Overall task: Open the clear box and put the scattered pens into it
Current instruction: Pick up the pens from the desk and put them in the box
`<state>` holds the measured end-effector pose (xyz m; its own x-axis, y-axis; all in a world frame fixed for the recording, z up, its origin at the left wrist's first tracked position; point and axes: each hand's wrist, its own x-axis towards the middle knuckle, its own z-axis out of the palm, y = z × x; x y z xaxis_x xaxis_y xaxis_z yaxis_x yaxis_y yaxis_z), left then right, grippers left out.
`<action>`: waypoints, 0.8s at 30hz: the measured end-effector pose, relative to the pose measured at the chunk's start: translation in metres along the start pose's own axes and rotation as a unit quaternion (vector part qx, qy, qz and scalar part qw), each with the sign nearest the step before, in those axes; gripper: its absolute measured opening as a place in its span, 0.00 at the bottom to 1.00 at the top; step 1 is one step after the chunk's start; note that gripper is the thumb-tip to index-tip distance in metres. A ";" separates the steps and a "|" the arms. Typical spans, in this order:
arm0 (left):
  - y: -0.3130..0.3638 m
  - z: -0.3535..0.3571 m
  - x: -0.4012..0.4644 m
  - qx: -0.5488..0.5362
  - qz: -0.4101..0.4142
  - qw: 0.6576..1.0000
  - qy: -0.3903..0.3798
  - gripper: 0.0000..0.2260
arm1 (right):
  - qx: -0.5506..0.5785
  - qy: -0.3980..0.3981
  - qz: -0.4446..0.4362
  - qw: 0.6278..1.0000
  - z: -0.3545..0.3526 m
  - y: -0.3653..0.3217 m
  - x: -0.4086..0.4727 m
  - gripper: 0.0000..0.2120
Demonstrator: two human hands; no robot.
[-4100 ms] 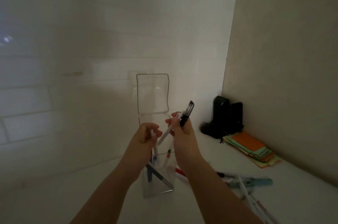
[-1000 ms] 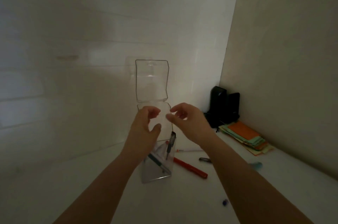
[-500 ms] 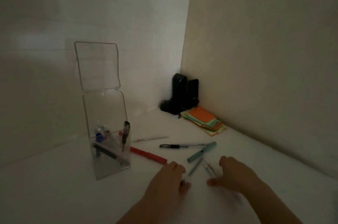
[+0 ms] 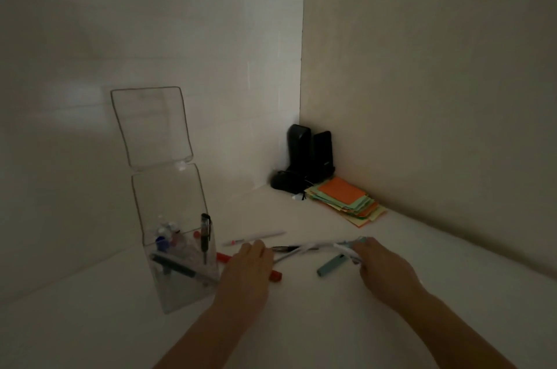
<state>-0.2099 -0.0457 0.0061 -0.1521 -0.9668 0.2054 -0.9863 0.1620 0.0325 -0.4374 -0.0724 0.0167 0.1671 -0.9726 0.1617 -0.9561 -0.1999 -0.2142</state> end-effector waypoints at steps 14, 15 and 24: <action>-0.009 0.005 -0.007 -0.164 0.086 0.982 0.045 0.11 | -0.074 -0.055 -0.143 0.985 -0.009 -0.019 0.011 0.15; -0.008 -0.006 -0.009 -0.256 0.083 0.961 0.062 0.10 | -0.011 -0.020 -0.126 0.992 -0.013 -0.023 0.012 0.16; -0.049 -0.145 -0.024 -0.553 0.049 0.765 0.327 0.07 | 0.555 0.057 -0.142 0.817 -0.078 -0.158 0.030 0.12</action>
<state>-0.1489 -0.0013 0.1410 0.2004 -0.6919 0.6937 -0.2601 0.6450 0.7185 -0.3004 -0.0609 0.1306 0.2594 -0.8639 0.4317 -0.0642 -0.4615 -0.8848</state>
